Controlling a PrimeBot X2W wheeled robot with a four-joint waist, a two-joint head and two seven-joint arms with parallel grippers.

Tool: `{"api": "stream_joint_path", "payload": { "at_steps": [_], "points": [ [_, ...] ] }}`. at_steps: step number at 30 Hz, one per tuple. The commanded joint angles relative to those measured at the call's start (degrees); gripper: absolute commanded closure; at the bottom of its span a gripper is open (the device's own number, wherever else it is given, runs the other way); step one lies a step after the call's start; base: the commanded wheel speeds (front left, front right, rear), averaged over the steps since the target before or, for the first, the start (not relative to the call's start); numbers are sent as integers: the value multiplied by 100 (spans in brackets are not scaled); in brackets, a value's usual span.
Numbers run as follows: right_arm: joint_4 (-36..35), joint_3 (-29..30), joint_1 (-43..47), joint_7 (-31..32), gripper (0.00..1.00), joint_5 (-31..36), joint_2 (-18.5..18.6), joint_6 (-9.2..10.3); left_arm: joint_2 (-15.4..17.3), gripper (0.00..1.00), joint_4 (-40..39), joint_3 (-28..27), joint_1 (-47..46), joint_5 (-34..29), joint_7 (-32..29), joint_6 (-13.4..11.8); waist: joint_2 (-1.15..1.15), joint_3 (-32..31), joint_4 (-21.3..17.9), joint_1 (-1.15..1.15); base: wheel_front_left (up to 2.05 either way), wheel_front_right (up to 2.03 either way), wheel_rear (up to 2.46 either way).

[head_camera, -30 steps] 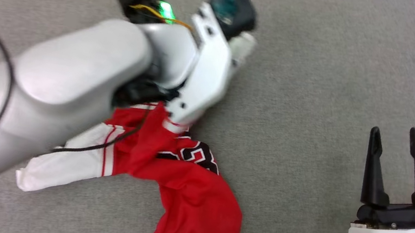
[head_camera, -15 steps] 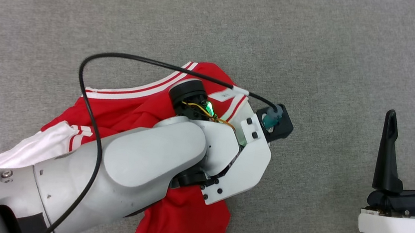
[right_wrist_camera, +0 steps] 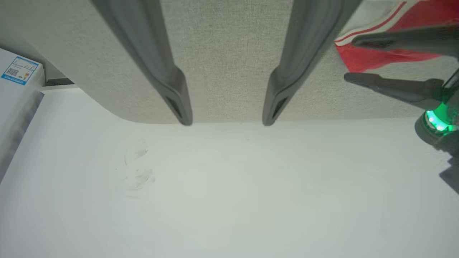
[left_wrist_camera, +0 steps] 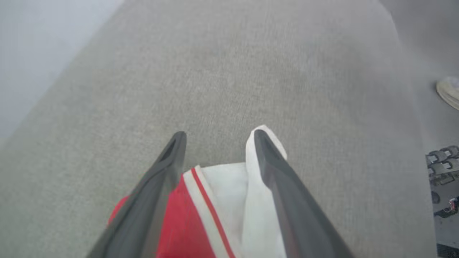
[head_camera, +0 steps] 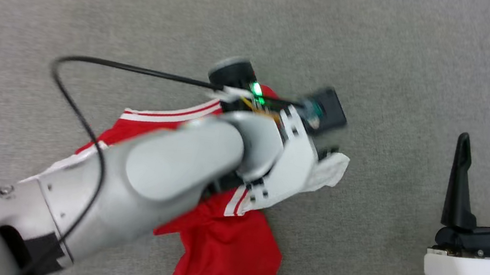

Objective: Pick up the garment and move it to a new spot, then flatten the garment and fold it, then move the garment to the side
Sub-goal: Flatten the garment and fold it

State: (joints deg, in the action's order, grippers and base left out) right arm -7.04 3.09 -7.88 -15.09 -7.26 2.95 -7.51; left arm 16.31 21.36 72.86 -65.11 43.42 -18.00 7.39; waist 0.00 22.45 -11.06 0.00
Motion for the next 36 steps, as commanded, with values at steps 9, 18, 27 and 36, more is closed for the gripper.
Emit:
{"api": "stream_joint_path", "payload": {
  "at_steps": [9, 18, 27, 36],
  "points": [
    [-103, -44, -103, -11, 0, 502, -12, 4, 413, 0, 620, -725, 139, -339, 2104, -566, 0, -775, 606, 0, 0, 0, 0],
    [134, -255, -781, -10, 0, 972, 411, 4, 1201, 0, 333, -1523, 1150, -309, 3228, -1902, 0, -1093, 1083, 0, 0, 0, 0],
    [1205, -1390, -1669, 567, 0, 462, 1916, 5, 1604, 0, -747, -2720, 2742, -563, 3322, -3009, 0, -1244, 1440, 0, 0, 0, 0],
    [877, -3789, -2634, 3816, 0, -1680, 3857, 6, 1440, 0, -1371, -3949, 4137, -1102, 3319, -3168, 0, -1154, 1645, 0, 0, 0, 0]
  ]
}}
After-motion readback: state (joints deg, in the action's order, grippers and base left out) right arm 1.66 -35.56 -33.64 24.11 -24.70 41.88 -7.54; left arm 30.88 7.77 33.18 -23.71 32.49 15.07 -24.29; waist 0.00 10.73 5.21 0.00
